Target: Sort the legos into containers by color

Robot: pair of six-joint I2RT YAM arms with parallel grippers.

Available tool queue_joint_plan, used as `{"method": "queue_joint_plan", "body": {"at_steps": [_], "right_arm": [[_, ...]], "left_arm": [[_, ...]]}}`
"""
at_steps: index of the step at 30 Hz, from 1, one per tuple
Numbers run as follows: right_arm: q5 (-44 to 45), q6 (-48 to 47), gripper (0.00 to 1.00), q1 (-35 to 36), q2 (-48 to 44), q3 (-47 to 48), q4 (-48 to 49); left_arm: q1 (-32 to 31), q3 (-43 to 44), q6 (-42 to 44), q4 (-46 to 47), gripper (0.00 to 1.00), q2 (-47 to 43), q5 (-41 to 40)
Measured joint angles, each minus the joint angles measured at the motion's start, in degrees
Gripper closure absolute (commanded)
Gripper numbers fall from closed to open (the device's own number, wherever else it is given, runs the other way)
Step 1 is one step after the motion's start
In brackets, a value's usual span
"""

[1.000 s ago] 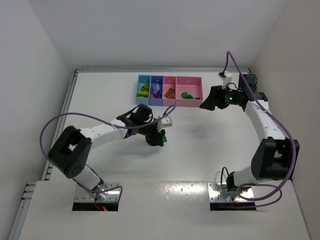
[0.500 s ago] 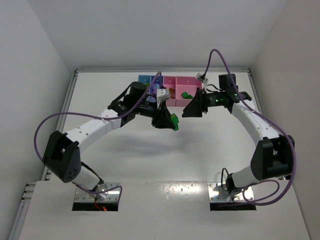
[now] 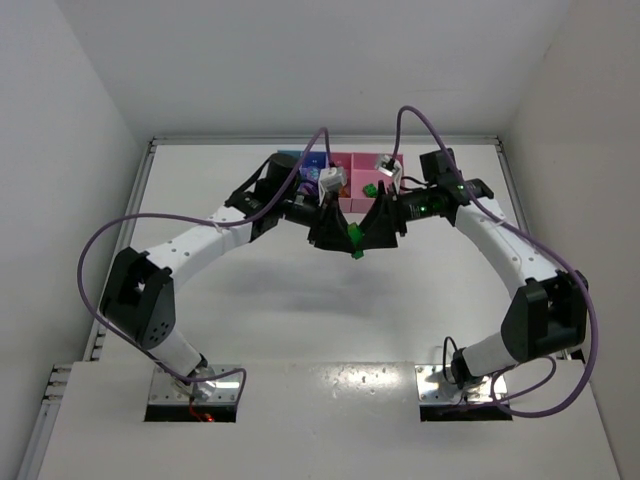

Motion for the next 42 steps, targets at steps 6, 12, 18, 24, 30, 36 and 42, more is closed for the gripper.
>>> {"method": "queue_joint_plan", "body": {"at_steps": [6,12,18,24,30,36,42], "right_arm": [[1.09,-2.21,0.32,1.14,0.00,0.33,-1.57],[1.36,-2.16,0.37,2.10,0.09,1.66,-1.14],[1.75,-1.22,0.79,2.03,1.03,3.17,0.96],[2.34,-1.20,0.98,2.08,1.90,3.41,1.62],[6.27,-1.33,0.98,-2.36,2.29,3.87,1.68],[21.90,1.57,1.00,-6.99,9.62,8.68,7.61],[39.39,3.52,1.00,-6.54,26.05,21.70,11.06]], "left_arm": [[0.28,0.20,-0.20,0.35,0.85,0.13,0.57],[0.28,0.20,-0.37,0.33,0.85,0.74,0.72],[0.39,0.17,-0.55,0.15,0.85,0.81,1.05],[1.18,-0.20,0.20,-0.74,0.85,0.79,0.66],[3.10,-6.01,2.32,-2.12,0.85,-2.36,-2.05],[4.81,-14.38,4.61,-5.03,0.85,-9.42,-8.50],[5.46,-16.63,5.79,-6.58,0.85,-15.32,-18.97]]}}
